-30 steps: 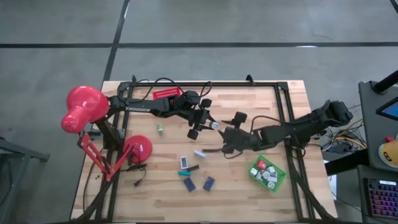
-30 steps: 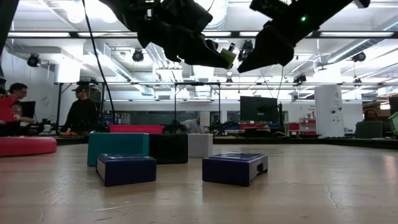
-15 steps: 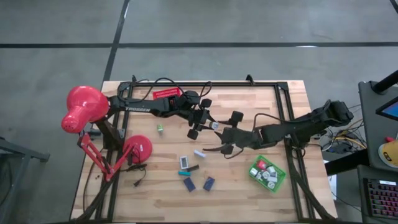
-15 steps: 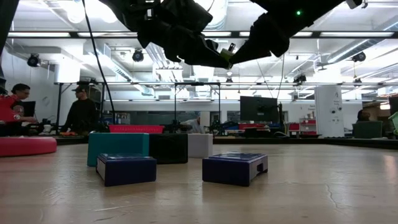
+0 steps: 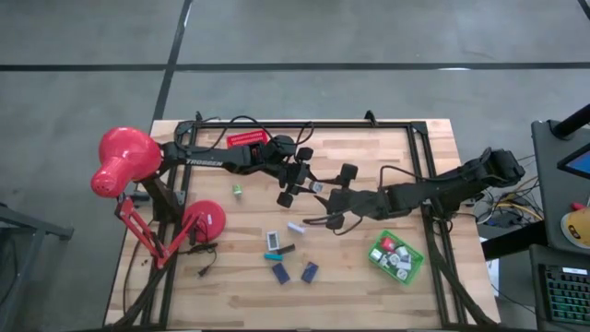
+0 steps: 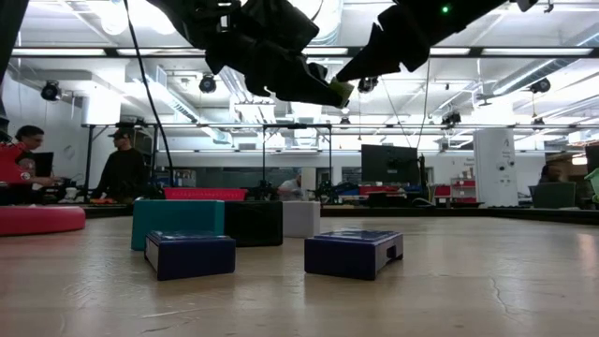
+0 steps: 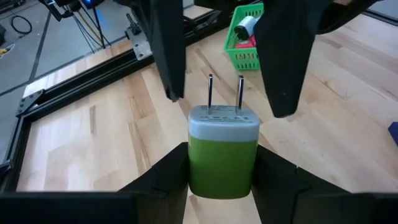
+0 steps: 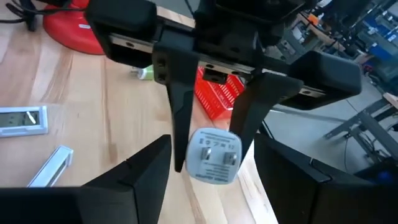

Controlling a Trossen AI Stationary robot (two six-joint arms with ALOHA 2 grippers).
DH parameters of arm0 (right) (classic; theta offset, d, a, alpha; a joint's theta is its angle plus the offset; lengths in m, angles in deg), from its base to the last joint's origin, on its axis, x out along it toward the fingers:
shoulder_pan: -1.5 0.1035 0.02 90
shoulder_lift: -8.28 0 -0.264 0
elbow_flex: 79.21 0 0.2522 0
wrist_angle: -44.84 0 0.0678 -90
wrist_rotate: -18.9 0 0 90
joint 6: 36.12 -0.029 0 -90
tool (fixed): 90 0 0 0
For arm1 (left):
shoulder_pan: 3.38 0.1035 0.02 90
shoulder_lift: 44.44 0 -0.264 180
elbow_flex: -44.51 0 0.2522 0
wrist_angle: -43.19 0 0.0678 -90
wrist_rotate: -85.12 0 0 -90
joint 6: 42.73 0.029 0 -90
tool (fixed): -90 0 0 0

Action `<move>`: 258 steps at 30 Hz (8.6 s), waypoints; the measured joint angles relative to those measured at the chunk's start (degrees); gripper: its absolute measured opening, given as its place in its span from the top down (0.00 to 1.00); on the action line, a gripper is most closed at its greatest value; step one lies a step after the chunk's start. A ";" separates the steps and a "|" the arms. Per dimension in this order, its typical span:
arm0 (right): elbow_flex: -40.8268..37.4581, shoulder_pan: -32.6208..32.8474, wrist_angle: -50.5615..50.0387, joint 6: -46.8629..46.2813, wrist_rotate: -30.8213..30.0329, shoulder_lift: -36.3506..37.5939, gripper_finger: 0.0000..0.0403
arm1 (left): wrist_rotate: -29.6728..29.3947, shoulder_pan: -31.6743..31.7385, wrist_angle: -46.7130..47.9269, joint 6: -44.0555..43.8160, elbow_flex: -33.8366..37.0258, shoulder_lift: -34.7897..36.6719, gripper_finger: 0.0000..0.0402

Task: Pick & Place Office items
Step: Put the right green charger adapter into the green bin, then put the green charger adapter into the green bin

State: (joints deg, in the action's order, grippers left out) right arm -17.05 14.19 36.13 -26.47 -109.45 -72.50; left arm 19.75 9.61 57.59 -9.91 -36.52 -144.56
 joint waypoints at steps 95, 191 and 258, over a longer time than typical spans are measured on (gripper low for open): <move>0.04 4.10 -22.67 -27.38 2.48 13.57 0.66 | -12.35 -0.42 1.77 -6.26 0.11 0.37 0.30; 1.47 12.80 -53.33 -60.82 -5.17 18.95 0.42 | -28.48 -0.20 36.73 -11.38 2.01 15.33 0.30; -0.09 11.30 -44.47 -48.66 -21.59 8.00 0.43 | -37.26 1.90 44.74 -92.85 22.56 13.26 0.30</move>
State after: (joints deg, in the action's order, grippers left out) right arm -17.14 25.49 -8.34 -75.13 -131.04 -64.50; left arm -17.51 11.51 102.34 -102.76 -13.96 -131.29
